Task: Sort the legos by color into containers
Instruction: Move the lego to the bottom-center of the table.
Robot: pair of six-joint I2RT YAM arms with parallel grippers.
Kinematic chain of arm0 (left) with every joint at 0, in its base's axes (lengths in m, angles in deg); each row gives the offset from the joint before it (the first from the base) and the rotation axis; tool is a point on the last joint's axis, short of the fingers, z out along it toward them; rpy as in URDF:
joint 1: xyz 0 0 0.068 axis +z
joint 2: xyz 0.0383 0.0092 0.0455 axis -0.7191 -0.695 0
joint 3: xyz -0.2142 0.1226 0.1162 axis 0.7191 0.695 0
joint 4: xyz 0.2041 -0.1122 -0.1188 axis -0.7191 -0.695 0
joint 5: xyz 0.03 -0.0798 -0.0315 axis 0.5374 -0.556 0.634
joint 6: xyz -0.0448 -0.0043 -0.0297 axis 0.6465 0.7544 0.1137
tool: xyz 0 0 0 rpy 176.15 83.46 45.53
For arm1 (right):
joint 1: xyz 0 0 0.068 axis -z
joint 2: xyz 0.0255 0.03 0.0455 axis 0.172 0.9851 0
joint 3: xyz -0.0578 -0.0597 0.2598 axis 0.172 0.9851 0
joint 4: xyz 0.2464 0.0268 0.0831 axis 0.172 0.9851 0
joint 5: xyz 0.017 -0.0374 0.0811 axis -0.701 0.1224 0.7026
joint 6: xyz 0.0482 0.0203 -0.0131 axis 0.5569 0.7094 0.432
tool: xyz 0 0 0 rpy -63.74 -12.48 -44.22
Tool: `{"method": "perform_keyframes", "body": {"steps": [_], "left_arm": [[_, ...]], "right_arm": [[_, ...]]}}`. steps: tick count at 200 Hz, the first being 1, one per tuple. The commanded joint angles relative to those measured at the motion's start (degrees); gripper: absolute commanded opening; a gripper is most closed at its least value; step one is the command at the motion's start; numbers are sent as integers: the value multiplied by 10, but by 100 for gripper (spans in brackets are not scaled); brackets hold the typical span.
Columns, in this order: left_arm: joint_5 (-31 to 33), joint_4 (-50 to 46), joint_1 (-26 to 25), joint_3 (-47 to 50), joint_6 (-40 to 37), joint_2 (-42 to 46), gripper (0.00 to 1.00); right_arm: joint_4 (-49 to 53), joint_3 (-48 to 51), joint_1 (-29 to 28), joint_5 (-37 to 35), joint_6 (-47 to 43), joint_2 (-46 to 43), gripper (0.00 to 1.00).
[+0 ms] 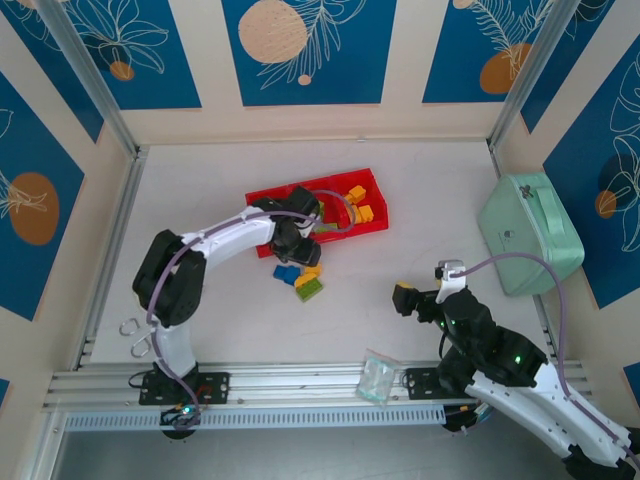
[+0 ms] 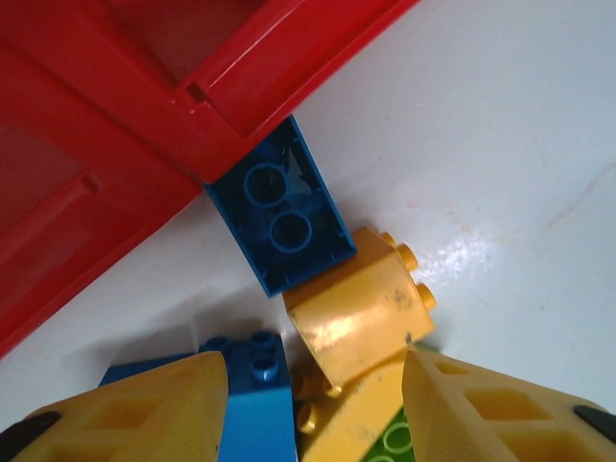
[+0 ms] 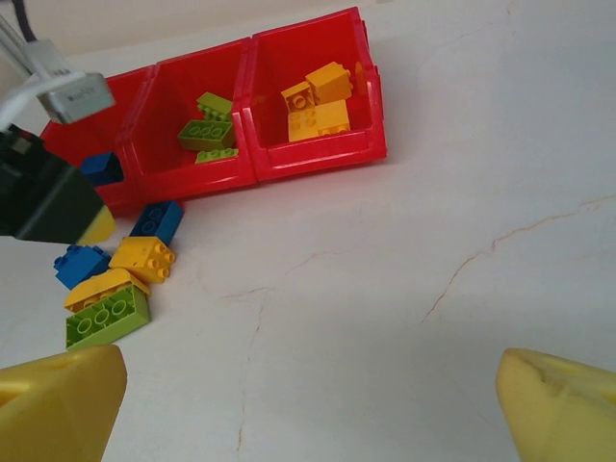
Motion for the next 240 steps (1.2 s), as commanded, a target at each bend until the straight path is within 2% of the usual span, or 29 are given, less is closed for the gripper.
{"method": "perform_keyframes", "body": {"steps": [1, 34, 66, 121, 181, 217, 240], "left_arm": [[-8, -17, -1, -18, -10, -11, 49], [-17, -1, -2, 1, -10, -17, 40], [-26, -4, -3, 7, -15, -35, 35], [-43, -4, -7, 37, -32, -25, 32], [-49, 5, -7, 135, -5, 45, 31], [-32, -2, -7, 202, 16, 127, 31], [-12, -25, -9, 212, 36, 184, 33]], "right_arm": [[1, 3, 2, -17, 14, -9, 99], [-1, 4, 3, -16, 16, -9, 99], [0, 4, 3, -15, 17, -9, 99], [31, -2, 6, -16, 57, -11, 99], [39, -3, 6, -15, 67, -11, 99], [40, -3, 7, -12, 70, -11, 99], [36, -1, 7, -7, 66, -11, 99]]}}
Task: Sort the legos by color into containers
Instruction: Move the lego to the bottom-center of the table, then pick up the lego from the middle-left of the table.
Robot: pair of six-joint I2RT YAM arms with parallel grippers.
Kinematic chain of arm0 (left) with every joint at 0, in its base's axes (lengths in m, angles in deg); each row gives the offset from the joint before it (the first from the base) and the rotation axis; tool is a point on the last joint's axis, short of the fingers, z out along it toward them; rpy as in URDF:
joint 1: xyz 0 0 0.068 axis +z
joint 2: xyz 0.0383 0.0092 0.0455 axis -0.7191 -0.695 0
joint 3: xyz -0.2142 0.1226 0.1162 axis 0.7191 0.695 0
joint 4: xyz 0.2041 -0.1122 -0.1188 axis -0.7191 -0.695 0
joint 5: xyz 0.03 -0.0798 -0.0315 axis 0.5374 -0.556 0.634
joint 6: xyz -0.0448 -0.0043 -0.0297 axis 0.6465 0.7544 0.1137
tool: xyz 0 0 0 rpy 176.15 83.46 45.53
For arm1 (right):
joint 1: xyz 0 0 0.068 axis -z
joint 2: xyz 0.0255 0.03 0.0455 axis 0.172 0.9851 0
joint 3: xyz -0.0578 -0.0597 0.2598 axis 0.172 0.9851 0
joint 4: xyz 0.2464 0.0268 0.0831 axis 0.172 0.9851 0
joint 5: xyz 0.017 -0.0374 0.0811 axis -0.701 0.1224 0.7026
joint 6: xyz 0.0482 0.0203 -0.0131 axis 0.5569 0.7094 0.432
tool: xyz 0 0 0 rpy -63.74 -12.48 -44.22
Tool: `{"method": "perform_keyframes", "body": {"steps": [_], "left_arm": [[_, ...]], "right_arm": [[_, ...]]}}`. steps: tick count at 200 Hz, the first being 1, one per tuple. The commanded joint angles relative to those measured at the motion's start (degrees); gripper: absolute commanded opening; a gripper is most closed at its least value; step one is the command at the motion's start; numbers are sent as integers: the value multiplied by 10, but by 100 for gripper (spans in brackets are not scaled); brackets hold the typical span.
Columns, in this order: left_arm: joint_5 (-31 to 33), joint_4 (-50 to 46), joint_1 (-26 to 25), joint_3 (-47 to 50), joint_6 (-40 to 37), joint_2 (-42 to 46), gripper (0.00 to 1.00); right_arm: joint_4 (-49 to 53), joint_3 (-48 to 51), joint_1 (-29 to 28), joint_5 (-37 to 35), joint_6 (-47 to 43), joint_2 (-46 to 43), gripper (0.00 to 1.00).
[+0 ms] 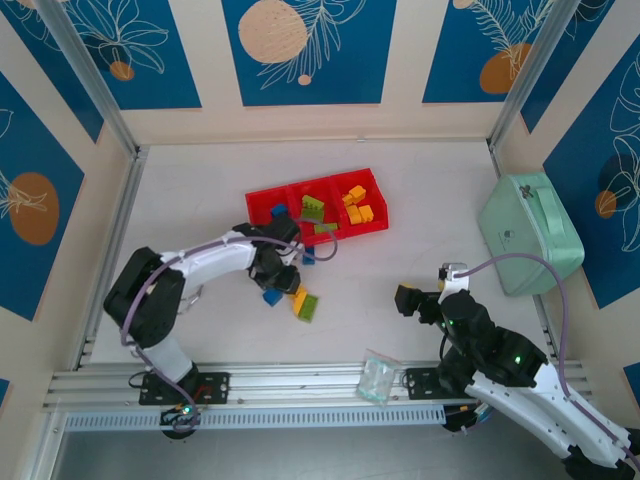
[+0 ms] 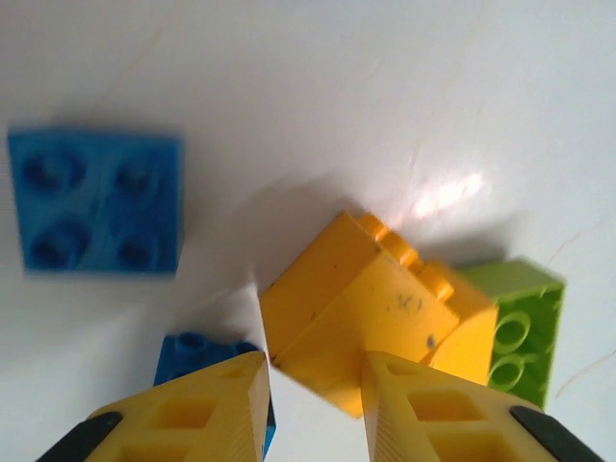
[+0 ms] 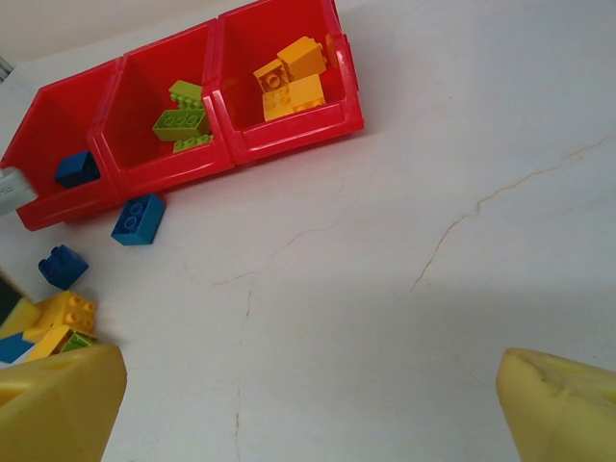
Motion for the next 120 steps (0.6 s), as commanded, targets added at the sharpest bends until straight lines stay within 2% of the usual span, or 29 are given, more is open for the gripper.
{"method": "perform_keyframes", "body": {"steps": [1, 26, 41, 53, 83, 120], "left_arm": [[26, -50, -5, 10, 27, 58, 34], [68, -75, -7, 5, 32, 133, 49], [93, -93, -6, 4, 23, 172, 71], [109, -106, -6, 5, 12, 195, 77], [130, -122, -5, 25, -20, 215, 80], [67, -54, -4, 76, -121, 203, 81]], "right_arm": [[1, -1, 3, -3, 8, -10, 99], [2, -1, 5, 6, 11, -9, 99], [-1, 0, 5, 7, 9, -7, 99], [-8, 1, 8, 7, 6, -4, 99], [-16, 5, 21, 14, 6, 3, 99], [-26, 14, 36, 32, 8, 6, 99]]}}
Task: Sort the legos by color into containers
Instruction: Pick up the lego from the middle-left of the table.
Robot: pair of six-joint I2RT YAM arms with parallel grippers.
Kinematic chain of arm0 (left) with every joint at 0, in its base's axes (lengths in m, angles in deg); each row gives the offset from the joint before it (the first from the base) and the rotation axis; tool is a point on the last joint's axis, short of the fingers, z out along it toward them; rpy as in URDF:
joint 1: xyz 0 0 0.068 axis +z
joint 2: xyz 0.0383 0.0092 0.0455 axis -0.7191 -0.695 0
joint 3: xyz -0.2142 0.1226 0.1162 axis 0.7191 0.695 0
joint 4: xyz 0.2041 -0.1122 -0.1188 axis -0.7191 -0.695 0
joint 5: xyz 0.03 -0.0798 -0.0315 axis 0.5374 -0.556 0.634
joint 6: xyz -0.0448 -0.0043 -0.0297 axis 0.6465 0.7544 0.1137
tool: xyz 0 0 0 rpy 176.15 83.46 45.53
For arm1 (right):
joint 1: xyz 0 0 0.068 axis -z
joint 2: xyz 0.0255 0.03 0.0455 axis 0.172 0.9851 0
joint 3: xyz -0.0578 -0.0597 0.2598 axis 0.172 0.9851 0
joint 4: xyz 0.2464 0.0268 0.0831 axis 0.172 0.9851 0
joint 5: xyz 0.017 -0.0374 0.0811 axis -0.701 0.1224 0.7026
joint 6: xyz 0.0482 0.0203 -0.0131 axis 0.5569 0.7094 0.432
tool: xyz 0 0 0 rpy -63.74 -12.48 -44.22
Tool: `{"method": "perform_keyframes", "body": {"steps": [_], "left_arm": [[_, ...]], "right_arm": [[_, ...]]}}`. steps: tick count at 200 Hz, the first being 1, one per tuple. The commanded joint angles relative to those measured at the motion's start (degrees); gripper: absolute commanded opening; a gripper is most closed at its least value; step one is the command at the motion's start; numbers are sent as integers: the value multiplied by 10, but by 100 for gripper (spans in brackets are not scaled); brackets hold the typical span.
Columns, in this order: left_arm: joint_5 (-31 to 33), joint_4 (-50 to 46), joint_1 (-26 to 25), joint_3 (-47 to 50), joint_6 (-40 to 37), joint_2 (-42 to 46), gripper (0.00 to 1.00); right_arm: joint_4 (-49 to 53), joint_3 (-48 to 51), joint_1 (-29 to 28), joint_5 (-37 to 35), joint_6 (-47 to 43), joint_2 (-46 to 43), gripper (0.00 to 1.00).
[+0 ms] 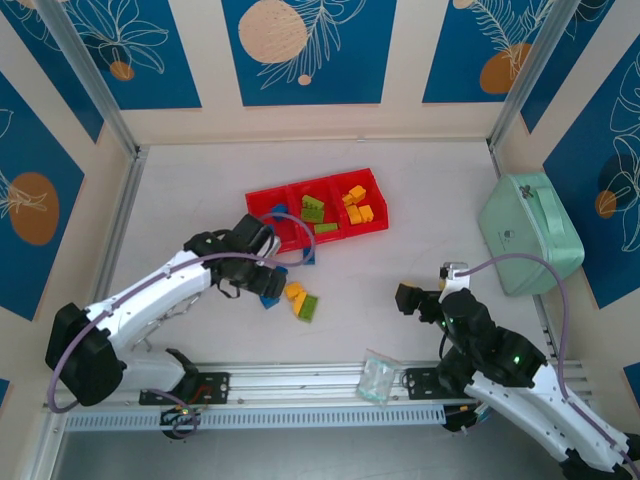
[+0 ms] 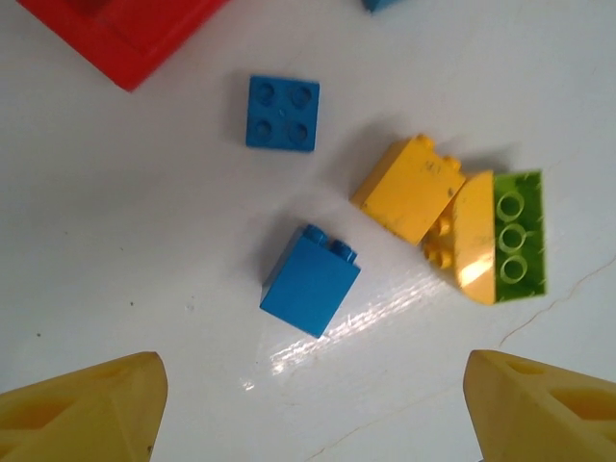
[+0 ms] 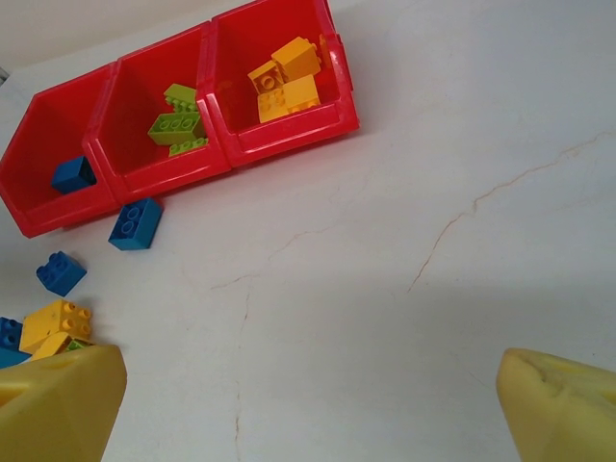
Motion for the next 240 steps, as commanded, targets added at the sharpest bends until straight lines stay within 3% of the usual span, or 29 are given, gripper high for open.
{"method": "perform_keyframes", "body": {"steps": [1, 59, 125, 172, 240], "left_arm": [[-34, 30, -1, 38, -82, -7, 81], [-46, 57, 7, 2, -143, -99, 80], [-21, 67, -5, -1, -105, -164, 73], [-4, 97, -36, 13, -30, -209, 54], [-12, 106, -44, 51, 40, -220, 37]], "right_arm": [[-21, 13, 9, 15, 8, 4, 99], [-34, 21, 53, 44, 8, 18, 99], [-44, 22, 103, 77, -1, 25, 99], [-51, 22, 128, 108, -5, 38, 99], [-72, 25, 173, 162, -12, 67, 99]]}}
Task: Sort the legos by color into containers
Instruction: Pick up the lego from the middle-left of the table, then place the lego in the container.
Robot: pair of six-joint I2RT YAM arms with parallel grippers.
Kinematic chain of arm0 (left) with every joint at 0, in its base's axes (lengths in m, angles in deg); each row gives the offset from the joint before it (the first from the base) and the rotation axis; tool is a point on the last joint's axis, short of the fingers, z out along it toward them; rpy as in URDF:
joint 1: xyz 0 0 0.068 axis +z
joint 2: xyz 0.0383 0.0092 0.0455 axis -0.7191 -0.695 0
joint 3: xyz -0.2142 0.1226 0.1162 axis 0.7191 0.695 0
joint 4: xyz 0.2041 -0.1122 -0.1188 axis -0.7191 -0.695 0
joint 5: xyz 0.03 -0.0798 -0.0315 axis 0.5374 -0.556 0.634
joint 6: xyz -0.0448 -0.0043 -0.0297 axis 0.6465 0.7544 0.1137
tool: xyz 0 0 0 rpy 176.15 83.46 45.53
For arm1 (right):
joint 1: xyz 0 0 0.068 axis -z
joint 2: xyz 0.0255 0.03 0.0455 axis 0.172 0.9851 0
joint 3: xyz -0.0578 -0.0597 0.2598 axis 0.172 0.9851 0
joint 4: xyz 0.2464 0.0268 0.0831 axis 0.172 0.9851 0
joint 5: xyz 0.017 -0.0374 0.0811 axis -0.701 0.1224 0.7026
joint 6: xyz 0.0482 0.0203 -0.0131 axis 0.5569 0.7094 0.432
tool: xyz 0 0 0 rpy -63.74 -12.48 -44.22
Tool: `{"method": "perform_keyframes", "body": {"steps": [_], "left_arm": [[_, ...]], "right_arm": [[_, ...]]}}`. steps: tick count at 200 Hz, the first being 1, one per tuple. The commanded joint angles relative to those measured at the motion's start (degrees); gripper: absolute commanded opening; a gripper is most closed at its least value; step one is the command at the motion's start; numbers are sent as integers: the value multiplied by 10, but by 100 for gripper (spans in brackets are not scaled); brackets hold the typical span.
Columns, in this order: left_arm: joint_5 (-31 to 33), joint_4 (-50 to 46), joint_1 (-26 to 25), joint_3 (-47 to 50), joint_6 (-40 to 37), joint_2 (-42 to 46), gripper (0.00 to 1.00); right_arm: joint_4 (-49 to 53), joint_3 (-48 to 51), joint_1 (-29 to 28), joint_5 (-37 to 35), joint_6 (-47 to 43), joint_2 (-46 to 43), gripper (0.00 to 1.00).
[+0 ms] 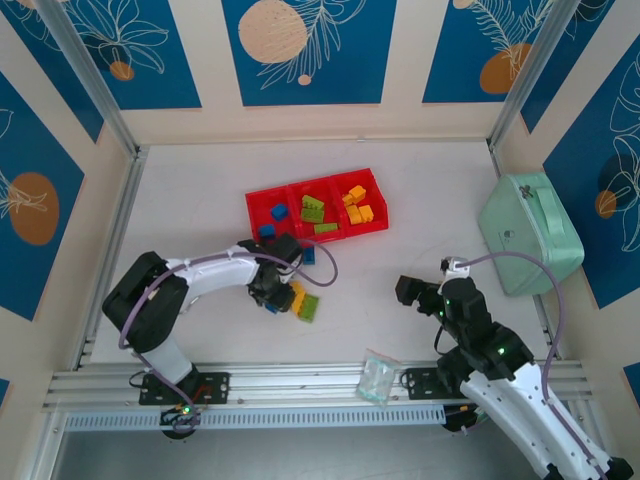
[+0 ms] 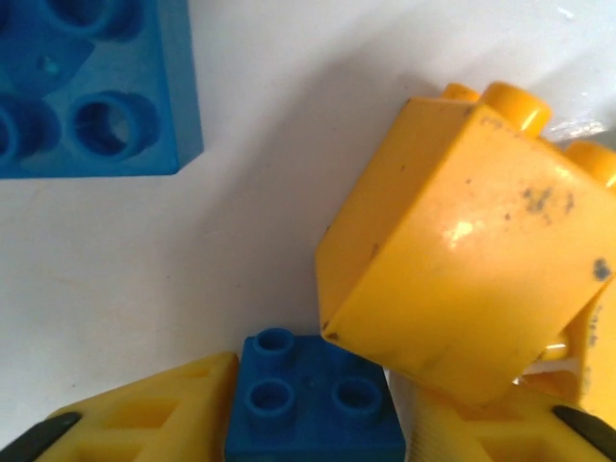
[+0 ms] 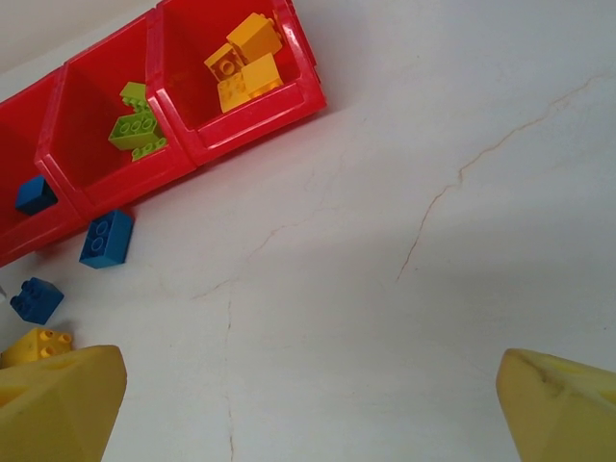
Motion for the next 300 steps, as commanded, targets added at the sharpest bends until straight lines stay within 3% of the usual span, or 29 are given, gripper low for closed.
{"method": "perform_keyframes", "body": {"steps": [1, 36, 65, 101, 123, 146, 186, 238, 300], "left_arm": [[-2, -3, -5, 24, 38, -8, 37], [-56, 20, -16, 31, 51, 0, 20], [-44, 9, -26, -5, 50, 52, 17], [103, -55, -17, -127, 28, 84, 13], [196, -115, -6, -227, 22, 32, 7], [227, -156, 14, -317, 16, -51, 4], [202, -186, 64, -414, 70, -152, 4], [95, -99, 125, -361, 135, -153, 15], [89, -86, 131, -365, 146, -174, 23]], "right_arm": [[-20, 3, 19, 38, -7, 16, 99], [-23, 1, 36, 53, -8, 25, 99], [-14, -13, 47, 55, -12, 25, 99], [-17, -30, 58, 53, -47, 24, 99], [-30, -38, 65, 54, -73, 33, 99], [-37, -49, 70, 55, -82, 51, 99], [-38, -51, 72, 53, -76, 48, 99], [-26, -34, 75, 44, -61, 42, 99], [-19, -39, 84, 45, -67, 48, 99]]}}
